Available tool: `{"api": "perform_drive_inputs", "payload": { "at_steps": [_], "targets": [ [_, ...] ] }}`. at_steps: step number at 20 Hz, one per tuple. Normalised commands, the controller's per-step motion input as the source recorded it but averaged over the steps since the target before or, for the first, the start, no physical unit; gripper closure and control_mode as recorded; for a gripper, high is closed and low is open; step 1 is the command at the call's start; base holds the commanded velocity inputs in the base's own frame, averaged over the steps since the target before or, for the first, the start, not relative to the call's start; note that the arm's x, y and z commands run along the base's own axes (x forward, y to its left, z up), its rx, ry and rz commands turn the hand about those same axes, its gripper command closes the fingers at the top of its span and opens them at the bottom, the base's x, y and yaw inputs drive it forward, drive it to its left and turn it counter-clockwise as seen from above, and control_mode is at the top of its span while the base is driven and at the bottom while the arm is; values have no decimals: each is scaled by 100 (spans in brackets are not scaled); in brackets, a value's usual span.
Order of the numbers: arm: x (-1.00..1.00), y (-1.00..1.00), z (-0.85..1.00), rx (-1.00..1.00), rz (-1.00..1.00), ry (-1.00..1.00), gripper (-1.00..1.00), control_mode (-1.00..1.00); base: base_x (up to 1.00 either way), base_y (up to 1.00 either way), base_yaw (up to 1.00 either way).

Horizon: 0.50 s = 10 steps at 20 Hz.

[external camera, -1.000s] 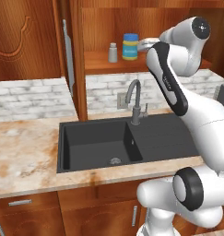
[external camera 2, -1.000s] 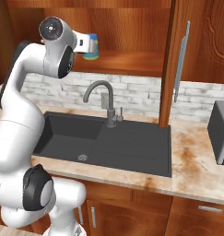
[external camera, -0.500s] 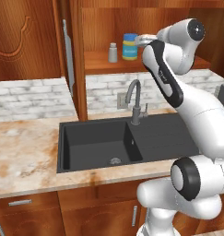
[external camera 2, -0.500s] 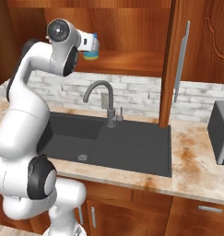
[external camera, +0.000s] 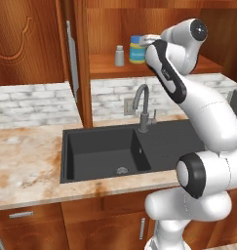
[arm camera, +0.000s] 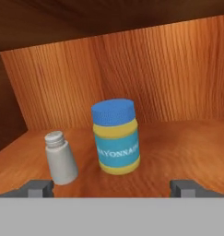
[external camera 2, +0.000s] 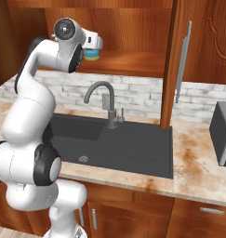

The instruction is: Move the shaker and mayonnaise from the cabinet to the dining counter.

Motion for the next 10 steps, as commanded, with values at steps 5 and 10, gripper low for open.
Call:
{"api": "perform_drive_inputs", "payload": {
  "at_steps": [5, 10],
  "targets": [
    [44, 0, 7, 0, 0, 0, -100, -100, 0, 0, 0],
    [39, 0, 2, 0, 0, 1, -100, -100, 0, 0, 0]
  ]
}}
